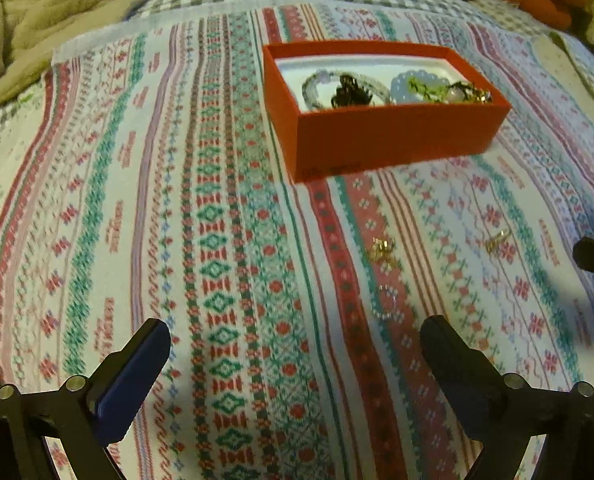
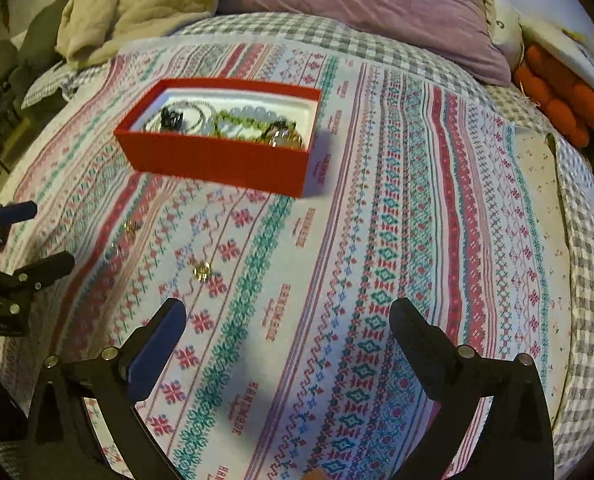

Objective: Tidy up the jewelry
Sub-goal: 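Move both open tools back over the gold charms and small ring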

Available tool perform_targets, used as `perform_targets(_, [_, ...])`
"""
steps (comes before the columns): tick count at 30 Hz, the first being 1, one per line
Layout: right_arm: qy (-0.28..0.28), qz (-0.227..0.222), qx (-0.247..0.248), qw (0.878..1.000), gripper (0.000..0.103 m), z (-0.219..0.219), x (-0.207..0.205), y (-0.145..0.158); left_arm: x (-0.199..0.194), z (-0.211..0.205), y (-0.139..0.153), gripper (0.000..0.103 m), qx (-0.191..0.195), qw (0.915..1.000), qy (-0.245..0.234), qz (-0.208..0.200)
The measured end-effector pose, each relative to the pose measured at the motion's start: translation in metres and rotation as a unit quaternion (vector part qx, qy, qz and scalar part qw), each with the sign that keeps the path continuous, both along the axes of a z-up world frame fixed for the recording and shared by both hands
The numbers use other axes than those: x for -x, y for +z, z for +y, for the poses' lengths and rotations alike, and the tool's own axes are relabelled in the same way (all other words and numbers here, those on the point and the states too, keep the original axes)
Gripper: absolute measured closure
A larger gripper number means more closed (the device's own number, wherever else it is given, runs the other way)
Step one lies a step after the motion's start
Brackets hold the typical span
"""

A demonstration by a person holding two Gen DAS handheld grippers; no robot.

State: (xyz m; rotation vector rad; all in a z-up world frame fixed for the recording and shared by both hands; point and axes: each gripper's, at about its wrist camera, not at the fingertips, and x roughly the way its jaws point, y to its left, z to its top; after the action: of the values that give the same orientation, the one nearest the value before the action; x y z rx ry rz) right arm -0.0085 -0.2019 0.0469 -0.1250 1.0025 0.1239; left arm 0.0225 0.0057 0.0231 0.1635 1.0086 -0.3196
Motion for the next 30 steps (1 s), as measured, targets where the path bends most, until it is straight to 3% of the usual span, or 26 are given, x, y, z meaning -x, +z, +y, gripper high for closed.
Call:
perform_targets(4, [0.014,0.003,0.001,1.0,0.0,0.001,0.006,-0.009,0.006,0.001,-0.006,0.001,0.0,0.9998,-0.016,-0.01])
perform_targets(11, [0.023,0.012,-0.002,1.0,0.0,0.005,0.011,-0.024,0.007,-0.001,-0.022,0.001,0.017,0.9994,-0.024,0.016])
perform_targets(21, [0.034,0.033,-0.001,0.999,0.0,0.022,0.004,-0.051,0.001,-0.014,-0.035,0.001,-0.02,0.9994,-0.029,-0.001])
perform_targets(30, [0.019,0.0,0.0,1.0,0.0,0.025,-0.002,-0.059,-0.007,-0.018,-0.042,0.0,-0.033,0.999,-0.023,-0.018])
